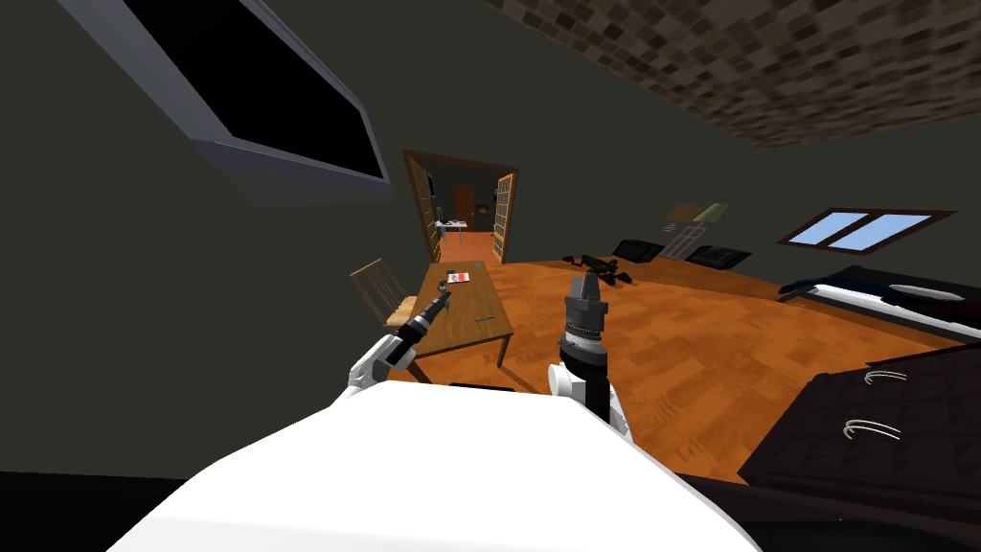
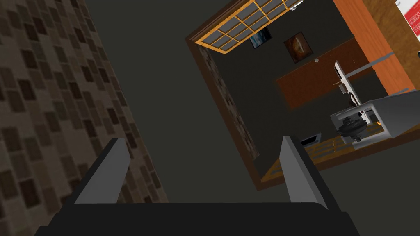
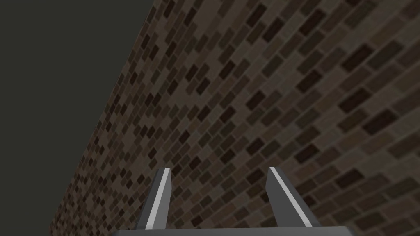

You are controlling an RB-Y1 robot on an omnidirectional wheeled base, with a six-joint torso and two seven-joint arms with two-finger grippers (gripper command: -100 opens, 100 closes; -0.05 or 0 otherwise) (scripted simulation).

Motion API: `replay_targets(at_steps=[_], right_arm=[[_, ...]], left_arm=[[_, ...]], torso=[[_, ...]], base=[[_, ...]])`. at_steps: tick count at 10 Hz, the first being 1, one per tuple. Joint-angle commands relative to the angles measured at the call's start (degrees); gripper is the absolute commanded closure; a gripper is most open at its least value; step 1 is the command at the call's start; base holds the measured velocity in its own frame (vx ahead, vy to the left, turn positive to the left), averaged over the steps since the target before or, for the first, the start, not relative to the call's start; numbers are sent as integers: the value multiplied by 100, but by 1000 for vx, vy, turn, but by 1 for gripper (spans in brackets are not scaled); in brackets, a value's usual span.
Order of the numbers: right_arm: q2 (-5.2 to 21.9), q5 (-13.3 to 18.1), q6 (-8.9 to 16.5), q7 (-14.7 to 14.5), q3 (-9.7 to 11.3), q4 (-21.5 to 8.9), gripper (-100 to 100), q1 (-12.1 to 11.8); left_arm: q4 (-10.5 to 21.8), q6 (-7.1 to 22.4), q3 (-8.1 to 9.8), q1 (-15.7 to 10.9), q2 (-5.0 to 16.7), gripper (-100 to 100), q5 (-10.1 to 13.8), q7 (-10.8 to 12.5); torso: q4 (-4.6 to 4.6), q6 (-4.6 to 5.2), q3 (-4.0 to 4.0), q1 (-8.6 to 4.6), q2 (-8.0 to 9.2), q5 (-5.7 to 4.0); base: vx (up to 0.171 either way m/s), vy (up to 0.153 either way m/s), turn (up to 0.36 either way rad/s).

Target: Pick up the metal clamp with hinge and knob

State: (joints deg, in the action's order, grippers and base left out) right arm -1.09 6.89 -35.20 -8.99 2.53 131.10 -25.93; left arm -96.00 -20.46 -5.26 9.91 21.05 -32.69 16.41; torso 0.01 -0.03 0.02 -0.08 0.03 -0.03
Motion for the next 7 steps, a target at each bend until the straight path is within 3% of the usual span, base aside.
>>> replay_targets(at_steps=[1,2,3,4,5,6,7], right_arm=[[0,0,0,0,0,0,0,0],[0,0,0,0,0,0,0,0],[0,0,0,0,0,0,0,0],[0,0,0,0,0,0,0,0],[0,0,0,0,0,0,0,0],[0,0,0,0,0,0,0,0],[0,0,0,0,0,0,0,0]], left_arm=[[286,130,-63,-156,111,-100,-266,43],[380,130,-63,-156,111,-100,-266,43],[576,236,-109,-301,234,-100,-484,92],[686,236,-109,-301,234,-100,-484,92],[844,342,-158,-443,357,-100,-698,139],[989,342,-158,-443,357,-100,-698,139],[1219,449,-208,-582,478,-100,-908,182]], torso=[[0,0,0,0,0,0],[-1,2,-1,-4,-2,0],[0,-1,0,0,0,0],[0,2,0,1,1,0],[0,-1,0,4,0,1],[0,2,0,3,-1,1],[-1,-3,0,5,0,1]], base=[[-2,-36,-127],[-6,-24,-61],[-10,-22,-124],[-8,-16,-65],[-6,-20,-159],[-4,-13,-46],[-4,-17,-90]])
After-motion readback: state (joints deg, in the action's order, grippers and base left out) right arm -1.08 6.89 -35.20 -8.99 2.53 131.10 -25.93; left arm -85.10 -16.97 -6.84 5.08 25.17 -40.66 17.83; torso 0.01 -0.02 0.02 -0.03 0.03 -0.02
